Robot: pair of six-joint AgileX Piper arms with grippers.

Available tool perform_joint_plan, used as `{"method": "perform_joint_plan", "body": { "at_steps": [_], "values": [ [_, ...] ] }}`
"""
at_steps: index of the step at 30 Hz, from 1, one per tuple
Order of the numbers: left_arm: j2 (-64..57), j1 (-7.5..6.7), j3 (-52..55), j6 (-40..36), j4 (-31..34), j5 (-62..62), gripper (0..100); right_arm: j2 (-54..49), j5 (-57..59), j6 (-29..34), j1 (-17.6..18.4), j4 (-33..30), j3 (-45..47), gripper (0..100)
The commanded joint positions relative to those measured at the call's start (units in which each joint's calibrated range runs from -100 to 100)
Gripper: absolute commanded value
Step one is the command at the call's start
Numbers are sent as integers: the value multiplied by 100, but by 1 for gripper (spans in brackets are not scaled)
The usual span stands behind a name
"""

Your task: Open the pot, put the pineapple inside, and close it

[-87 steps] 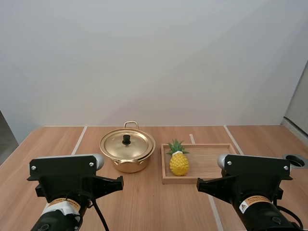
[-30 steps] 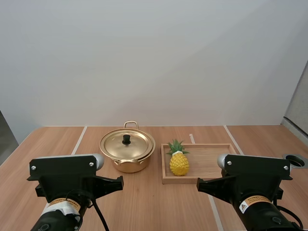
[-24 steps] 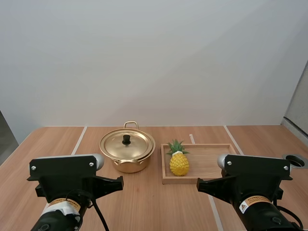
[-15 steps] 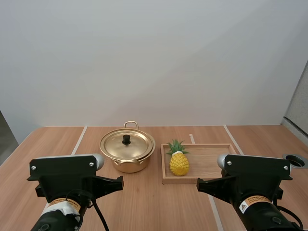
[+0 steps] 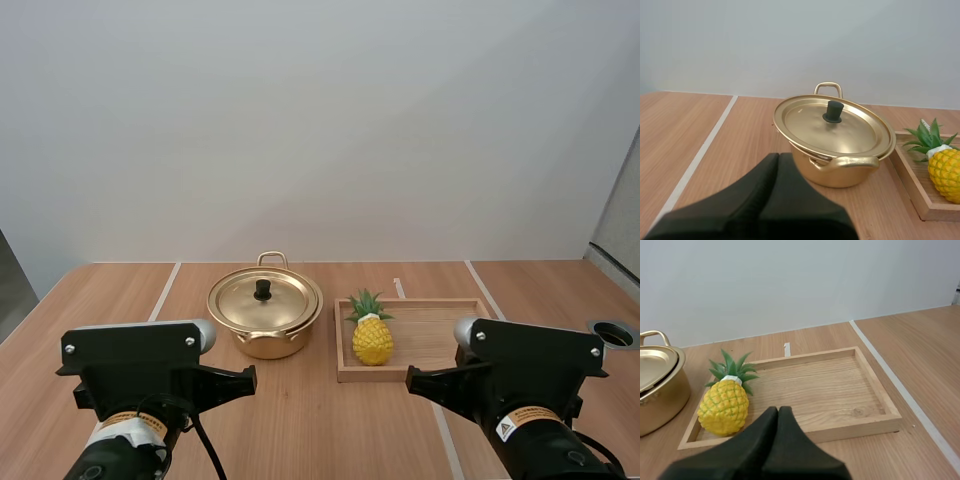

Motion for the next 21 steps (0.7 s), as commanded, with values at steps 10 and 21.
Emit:
{"method": "perform_joint_plan", "body": {
  "at_steps": [10, 21],
  "values": [
    [-42, 0, 0, -36, 0, -9, 0, -42, 2, -32, 14, -274, 0, 0],
    [-42, 49, 0, -427, 0, 336, 6, -42, 22, -32, 14, -622, 0, 0]
  ]
}}
